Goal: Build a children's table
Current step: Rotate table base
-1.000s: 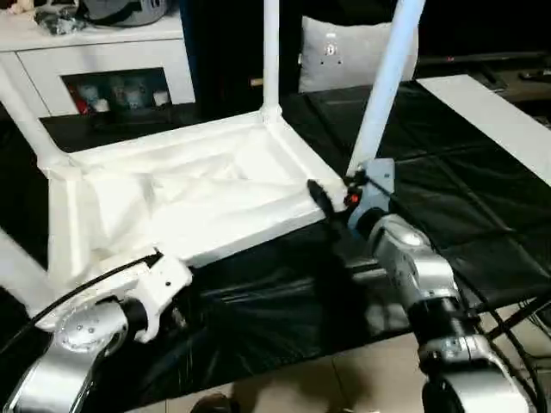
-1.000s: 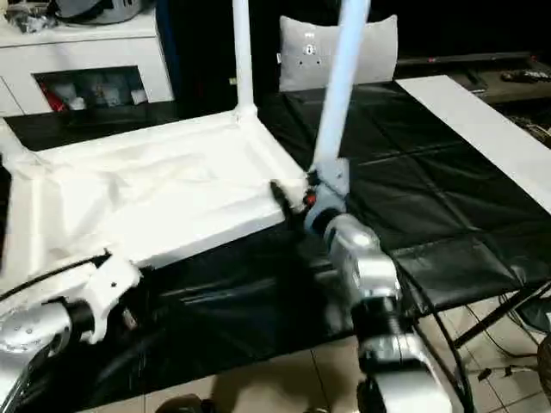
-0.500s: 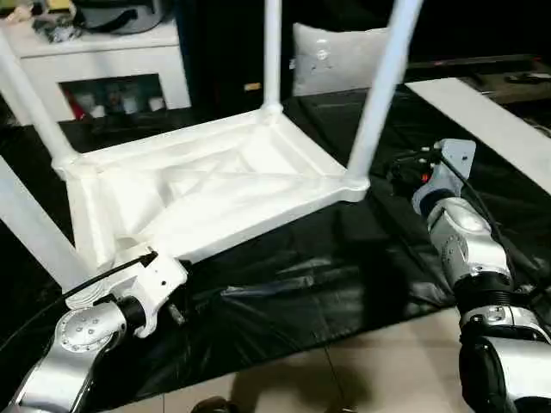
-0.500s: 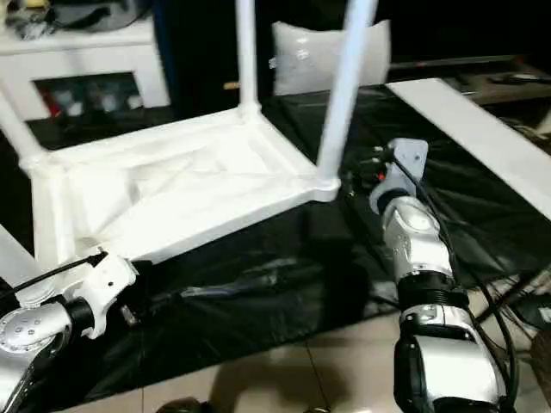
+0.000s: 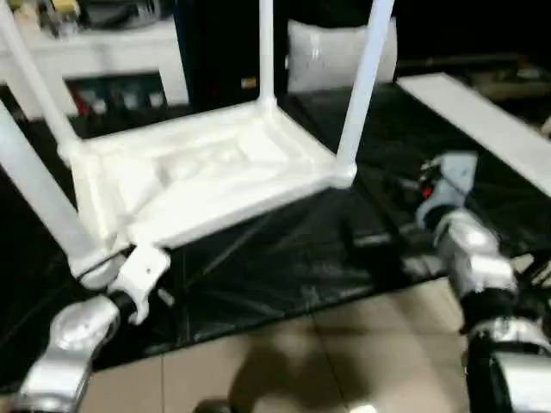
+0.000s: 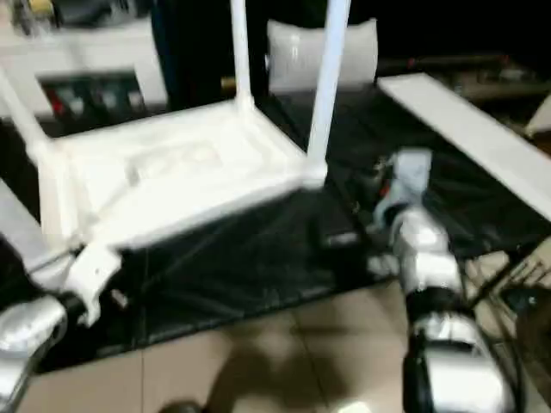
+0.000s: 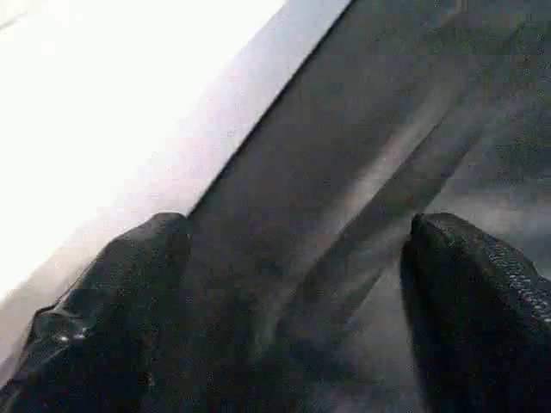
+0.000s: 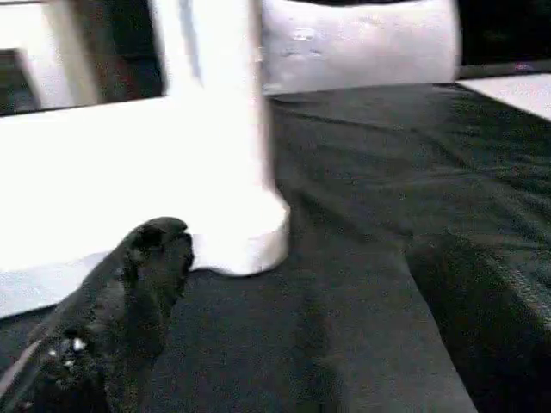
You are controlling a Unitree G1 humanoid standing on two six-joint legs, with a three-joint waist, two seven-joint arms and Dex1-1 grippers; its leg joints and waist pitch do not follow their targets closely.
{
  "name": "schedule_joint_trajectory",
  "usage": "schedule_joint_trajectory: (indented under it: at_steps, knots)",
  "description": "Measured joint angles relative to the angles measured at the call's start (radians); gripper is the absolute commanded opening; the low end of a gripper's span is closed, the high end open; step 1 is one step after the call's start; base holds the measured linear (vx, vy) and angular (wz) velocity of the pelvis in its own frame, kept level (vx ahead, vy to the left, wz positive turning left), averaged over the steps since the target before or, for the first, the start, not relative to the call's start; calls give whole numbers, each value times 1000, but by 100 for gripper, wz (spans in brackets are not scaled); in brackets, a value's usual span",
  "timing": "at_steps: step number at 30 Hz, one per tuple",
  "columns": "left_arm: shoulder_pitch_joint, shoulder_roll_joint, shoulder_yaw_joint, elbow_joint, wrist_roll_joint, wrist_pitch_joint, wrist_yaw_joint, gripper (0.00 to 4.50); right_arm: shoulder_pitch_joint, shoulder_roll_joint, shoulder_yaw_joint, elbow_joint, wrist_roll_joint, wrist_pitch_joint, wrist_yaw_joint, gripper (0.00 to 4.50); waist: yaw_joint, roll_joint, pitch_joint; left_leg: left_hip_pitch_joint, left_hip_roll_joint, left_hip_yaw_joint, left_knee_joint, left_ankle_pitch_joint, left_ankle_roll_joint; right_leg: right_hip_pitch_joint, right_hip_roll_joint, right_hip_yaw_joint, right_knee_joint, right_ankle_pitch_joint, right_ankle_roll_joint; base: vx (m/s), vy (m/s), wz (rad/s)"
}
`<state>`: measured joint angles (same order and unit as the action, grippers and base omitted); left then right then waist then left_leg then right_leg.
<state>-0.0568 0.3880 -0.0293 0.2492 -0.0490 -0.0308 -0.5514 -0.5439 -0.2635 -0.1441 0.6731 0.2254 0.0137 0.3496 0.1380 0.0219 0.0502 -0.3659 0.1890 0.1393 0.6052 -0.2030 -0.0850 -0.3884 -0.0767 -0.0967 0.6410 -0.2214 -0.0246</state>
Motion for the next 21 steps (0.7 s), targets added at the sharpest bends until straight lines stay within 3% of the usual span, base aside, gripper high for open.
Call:
schedule_joint_trajectory:
  at_steps: [2, 8, 10, 11, 13, 15, 18, 21]
  knots:
    - [-28, -74, -13, 0, -30, -35, 12, 446, 43, 19, 22, -85, 13, 35, 31, 450, 3, -5, 3, 0, 1, 6, -13, 0, 0, 1, 0, 0, -15, 0, 1, 0, 0, 0]
    - [-116, -174, -1, -12, -102, -62, 66, 446, 149, 61, 137, -303, 19, 135, 72, 450, -3, -9, 4, -2, 3, 10, -16, 16, 5, 1, 0, 1, -26, 24, 9, 0, 0, 0]
    - [-72, -162, 18, -160, -107, 36, 114, 446, 170, 62, 162, -339, 16, 147, 84, 450, -12, -12, 4, -4, 4, 10, -15, 17, 4, 0, 0, 1, -26, 26, 9, 59, 13, -7]
    - [-30, -147, 32, -298, -103, 110, 147, 446, 192, 60, 181, -374, 15, 155, 105, 450, -18, -15, 4, -5, 4, 11, -15, 17, 4, 0, 1, 1, -26, 27, 7, 67, 10, -6]
    - [-29, -141, 50, -397, -86, 143, 176, 446, 201, 61, 209, -395, 6, 149, 135, 450, -22, -15, 3, -7, 4, 12, -17, 15, 6, -1, 1, 1, -26, 22, 7, 81, 3, 0]
    - [-30, -161, 58, -433, -48, 136, 216, 446, 201, 72, 233, -419, 3, 147, 159, 450, -22, -14, 2, -8, 4, 14, -18, 13, 9, -6, 1, 2, -27, 19, 8, 80, 3, 2]
    - [-7, -195, 59, -429, -12, 113, 260, 446, 201, 77, 243, -443, 5, 159, 173, 450, -22, -16, 1, -19, 5, 14, -14, 15, 18, -15, 1, 2, -27, 19, 9, 40, 6, 1]
    - [41, -215, 73, -445, 10, 77, 310, 446, 217, 79, 254, -467, 9, 177, 178, 450, -23, -20, 2, -19, 5, 16, -13, 13, 20, -15, 1, 2, -27, 19, 9, 0, 0, 0]
